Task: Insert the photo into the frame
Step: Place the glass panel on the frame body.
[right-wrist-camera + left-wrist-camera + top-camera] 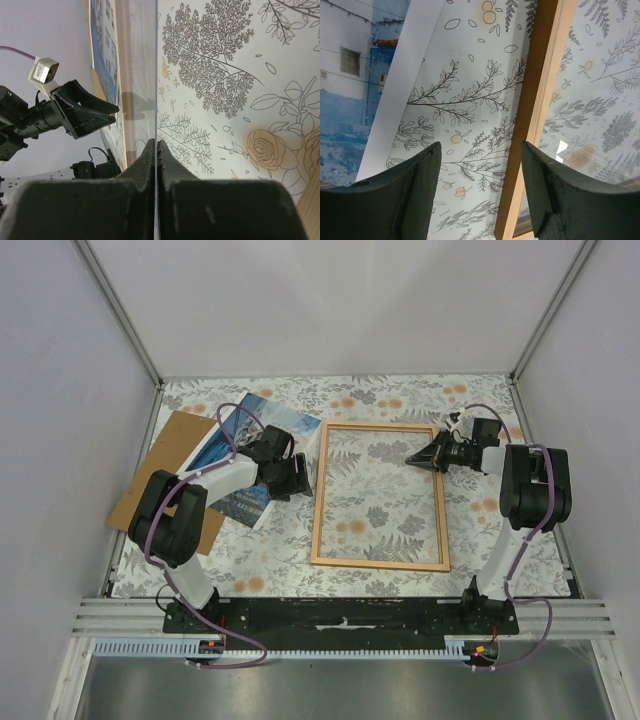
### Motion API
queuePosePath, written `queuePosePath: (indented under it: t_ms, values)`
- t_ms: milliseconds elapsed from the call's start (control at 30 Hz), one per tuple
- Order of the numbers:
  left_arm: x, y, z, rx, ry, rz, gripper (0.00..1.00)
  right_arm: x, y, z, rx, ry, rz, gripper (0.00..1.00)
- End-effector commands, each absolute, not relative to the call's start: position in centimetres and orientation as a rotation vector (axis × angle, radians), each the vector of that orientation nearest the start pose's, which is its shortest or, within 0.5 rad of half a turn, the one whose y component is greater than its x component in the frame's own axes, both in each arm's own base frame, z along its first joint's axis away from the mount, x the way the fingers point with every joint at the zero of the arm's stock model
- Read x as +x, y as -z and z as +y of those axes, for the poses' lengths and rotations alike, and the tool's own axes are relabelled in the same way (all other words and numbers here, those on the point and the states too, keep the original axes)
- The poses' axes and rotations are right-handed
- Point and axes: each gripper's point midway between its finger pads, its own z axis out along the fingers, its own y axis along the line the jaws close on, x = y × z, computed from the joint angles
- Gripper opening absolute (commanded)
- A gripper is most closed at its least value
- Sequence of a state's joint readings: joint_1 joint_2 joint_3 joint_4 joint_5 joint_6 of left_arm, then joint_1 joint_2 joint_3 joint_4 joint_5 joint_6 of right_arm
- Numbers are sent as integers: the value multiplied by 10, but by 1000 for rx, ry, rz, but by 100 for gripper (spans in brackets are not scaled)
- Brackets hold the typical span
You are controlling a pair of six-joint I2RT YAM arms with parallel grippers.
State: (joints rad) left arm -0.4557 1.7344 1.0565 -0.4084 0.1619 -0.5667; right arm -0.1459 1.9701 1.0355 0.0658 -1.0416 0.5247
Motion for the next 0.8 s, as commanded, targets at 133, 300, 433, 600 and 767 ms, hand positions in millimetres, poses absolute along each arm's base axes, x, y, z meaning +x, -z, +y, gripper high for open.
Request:
queuePosePath:
  t_ms: [133,300,433,600,767]
  values:
    - [315,-40,-221,-93,606,2721,70,401,-73,109,231,-1439,2284,0]
    - [315,-40,-221,-94,608,2721,69,397,-72,110,226,-1432,2285,0]
    - [315,-40,-222,-96,609,2719,69,395,-70,110,223,-1428,2288,0]
    - [315,-40,-222,-101,609,2717,69,393,-71,110,225,-1417,2281,0]
    - [315,-40,-222,-102,604,2716,69,392,-71,110,233,-1408,2273,0]
